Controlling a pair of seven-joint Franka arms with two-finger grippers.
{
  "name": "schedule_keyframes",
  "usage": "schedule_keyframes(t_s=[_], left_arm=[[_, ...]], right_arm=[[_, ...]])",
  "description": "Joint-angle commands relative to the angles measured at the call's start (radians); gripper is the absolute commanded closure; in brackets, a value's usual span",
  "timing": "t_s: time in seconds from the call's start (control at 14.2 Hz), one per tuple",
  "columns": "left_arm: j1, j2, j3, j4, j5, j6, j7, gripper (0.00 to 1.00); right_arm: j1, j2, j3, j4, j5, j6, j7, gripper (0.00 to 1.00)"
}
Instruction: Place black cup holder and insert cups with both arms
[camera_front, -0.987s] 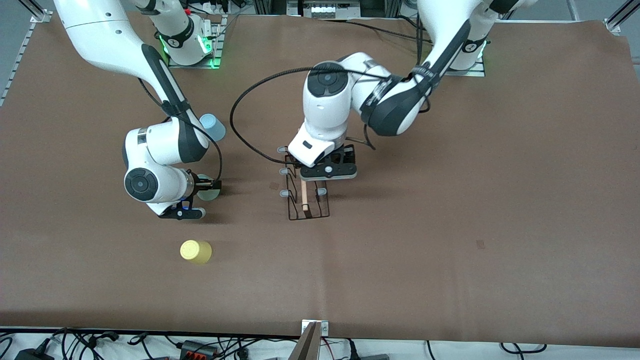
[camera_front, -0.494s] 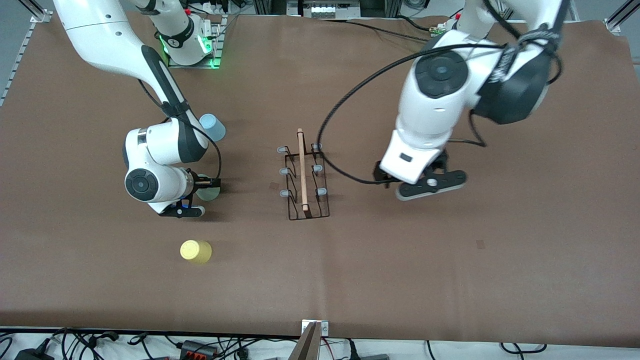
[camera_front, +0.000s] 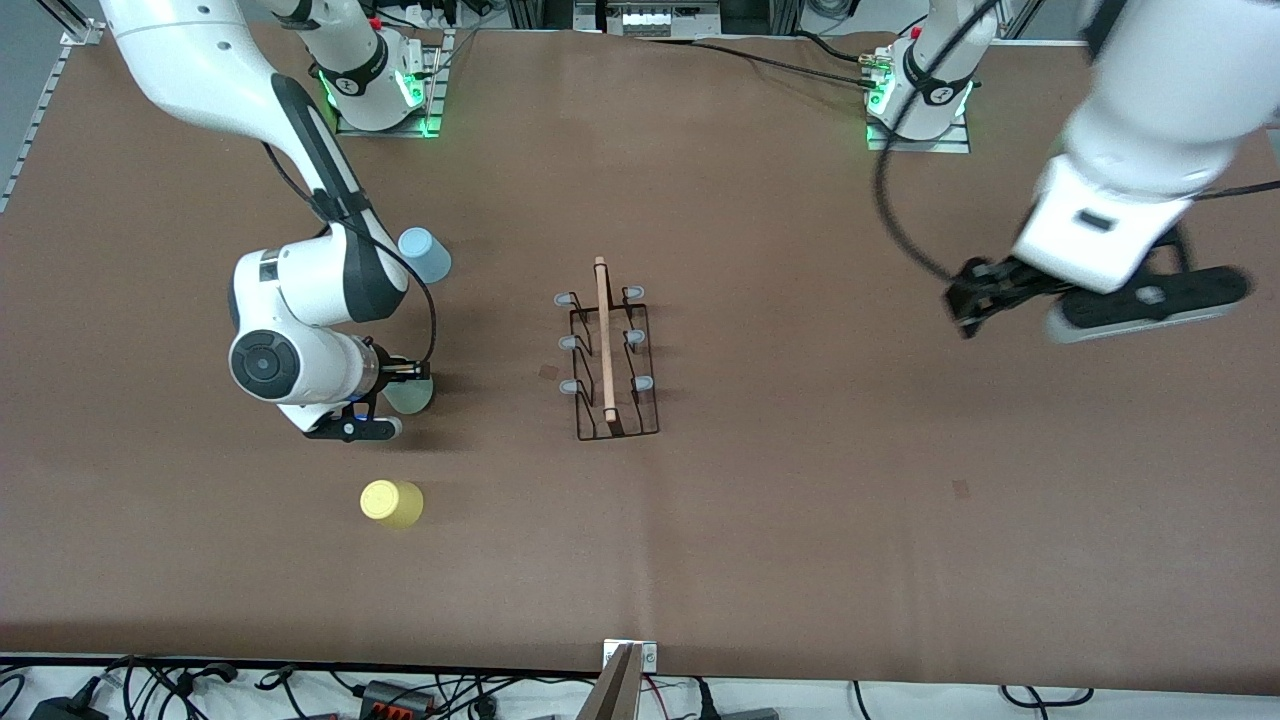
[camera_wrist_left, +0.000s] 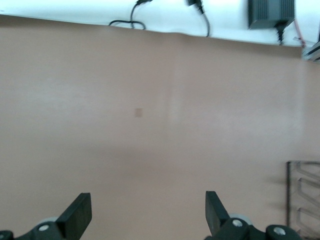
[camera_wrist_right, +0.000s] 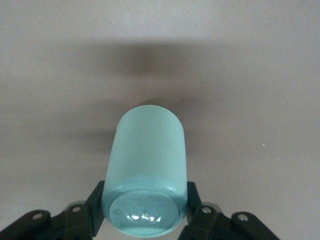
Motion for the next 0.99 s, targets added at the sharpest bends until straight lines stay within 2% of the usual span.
schedule_keyframes(t_s=[0.0, 0.21, 0.35, 0.49, 0.63, 0.71, 0.78, 0.92], left_arm=[[0.080, -0.032, -0.016, -0.030, -0.042, -0.071, 0.095, 0.00], [0.110, -0.035, -0.008, -0.035, -0.065, -0.115, 0.184, 0.00], [0.147, -0.037, -0.013, -0.047, -0.068, -0.111, 0.266, 0.00], [0.144, -0.121, 0.018, -0.177, -0.073, -0.061, 0.300, 0.00], [0.066, -0.260, 0.163, -0.376, -0.190, 0.004, 0.313, 0.00], [0.009, -0.293, 0.229, -0.430, -0.193, 0.030, 0.313, 0.00], [-0.010, -0.302, 0.255, -0.444, -0.191, 0.035, 0.313, 0.00], [-0.005, -0.314, 0.260, -0.473, -0.194, 0.035, 0.352, 0.00]], right_arm=[[0.013, -0.022, 0.031, 0.136, 0.034, -0.163, 0.010, 0.91], [0.035, -0.045, 0.033, 0.180, 0.175, -0.231, 0.020, 0.91], [0.084, -0.068, 0.033, 0.180, 0.181, -0.234, 0.095, 0.91], [0.140, -0.080, 0.033, 0.180, 0.183, -0.231, 0.161, 0.90], [0.190, -0.077, 0.032, 0.180, 0.181, -0.211, 0.229, 0.90], [0.221, -0.075, 0.032, 0.180, 0.181, -0.195, 0.255, 0.90], [0.247, -0.071, 0.032, 0.180, 0.178, -0.185, 0.273, 0.90], [0.292, -0.068, 0.032, 0.180, 0.170, -0.172, 0.292, 0.90]])
